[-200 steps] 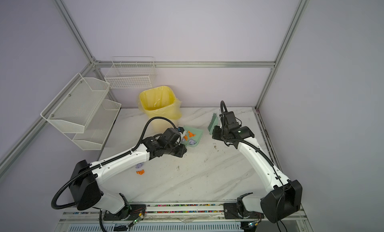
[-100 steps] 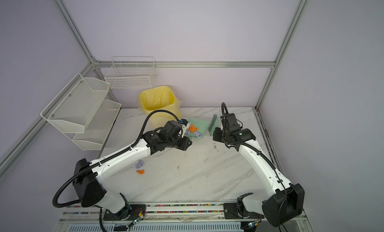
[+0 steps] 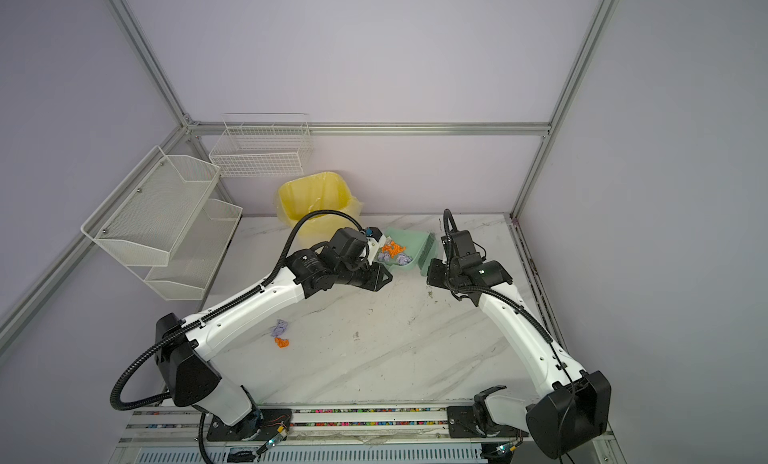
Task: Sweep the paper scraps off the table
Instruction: 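Carry the filled dustpan up to the yellow bin with the left gripper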
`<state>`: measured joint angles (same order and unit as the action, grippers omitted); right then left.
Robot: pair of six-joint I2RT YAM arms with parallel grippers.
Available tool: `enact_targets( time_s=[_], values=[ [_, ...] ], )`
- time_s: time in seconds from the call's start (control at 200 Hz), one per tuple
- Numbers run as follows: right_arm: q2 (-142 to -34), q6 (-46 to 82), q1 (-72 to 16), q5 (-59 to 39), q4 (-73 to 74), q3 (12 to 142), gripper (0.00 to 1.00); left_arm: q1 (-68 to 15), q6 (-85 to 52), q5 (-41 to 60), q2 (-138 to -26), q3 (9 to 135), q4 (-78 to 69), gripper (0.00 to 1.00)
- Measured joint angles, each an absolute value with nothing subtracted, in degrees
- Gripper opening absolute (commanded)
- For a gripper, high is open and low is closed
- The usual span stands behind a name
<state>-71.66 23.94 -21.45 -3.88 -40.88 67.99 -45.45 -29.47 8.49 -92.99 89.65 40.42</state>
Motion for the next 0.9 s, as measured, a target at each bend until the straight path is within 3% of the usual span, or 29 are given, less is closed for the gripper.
enact_targets(
  time_s=[0.46, 0.9],
  values=[
    [-71.7, 23.7, -21.5, -4.2, -40.9, 68.0, 0.00, -41.1, -31.0, 12.8, -93.9, 96.1, 41.5, 0.14],
    [-71.8, 22.8, -21.4, -5.5, -40.8, 68.0, 0.00, -30.9, -35.9, 21.1, -93.5, 97.4, 39.2, 0.14]
  ],
)
